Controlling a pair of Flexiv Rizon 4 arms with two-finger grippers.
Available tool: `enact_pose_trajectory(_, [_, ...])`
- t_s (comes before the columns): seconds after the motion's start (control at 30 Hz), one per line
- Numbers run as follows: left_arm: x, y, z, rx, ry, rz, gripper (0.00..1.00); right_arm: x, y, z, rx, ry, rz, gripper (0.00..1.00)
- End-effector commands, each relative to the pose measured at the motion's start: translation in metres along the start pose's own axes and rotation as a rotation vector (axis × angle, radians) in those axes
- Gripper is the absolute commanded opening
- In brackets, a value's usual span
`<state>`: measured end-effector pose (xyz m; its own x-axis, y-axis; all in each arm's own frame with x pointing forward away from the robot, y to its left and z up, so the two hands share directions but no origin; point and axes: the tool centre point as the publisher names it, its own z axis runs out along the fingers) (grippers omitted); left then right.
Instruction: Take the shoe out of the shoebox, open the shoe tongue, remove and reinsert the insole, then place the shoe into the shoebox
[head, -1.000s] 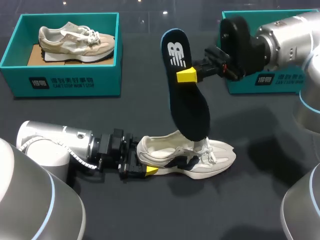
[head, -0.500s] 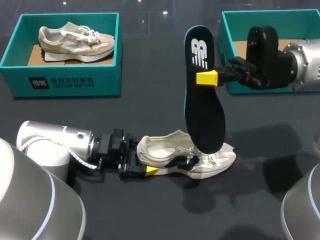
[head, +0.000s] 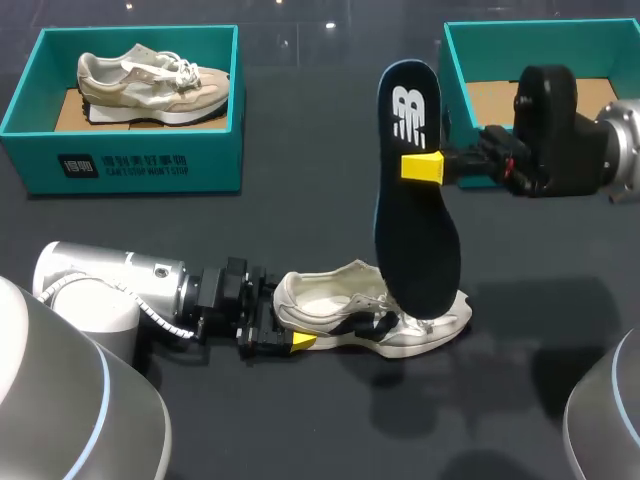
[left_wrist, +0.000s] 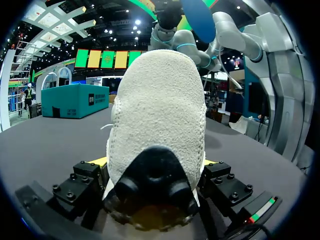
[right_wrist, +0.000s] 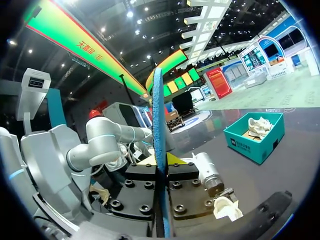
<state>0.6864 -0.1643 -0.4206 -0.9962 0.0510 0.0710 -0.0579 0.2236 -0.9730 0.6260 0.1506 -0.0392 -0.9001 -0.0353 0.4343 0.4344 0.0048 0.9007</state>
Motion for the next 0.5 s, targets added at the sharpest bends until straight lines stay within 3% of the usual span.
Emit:
enact_pose_trajectory(0.03, [0.0000,0.0010,0.0002,-0.001,-0.001,0.000,0.00,0.0095,-0.0032,-0.0019,0.000,-0.059,0.001,0.00])
enact_pose_trajectory(0.5, [0.0000,0.0010,0.0002,-0.001,-0.001,0.000,0.00,0.0123,-0.0049,-0.0041,-0.002,-0.059,0.003,0.00])
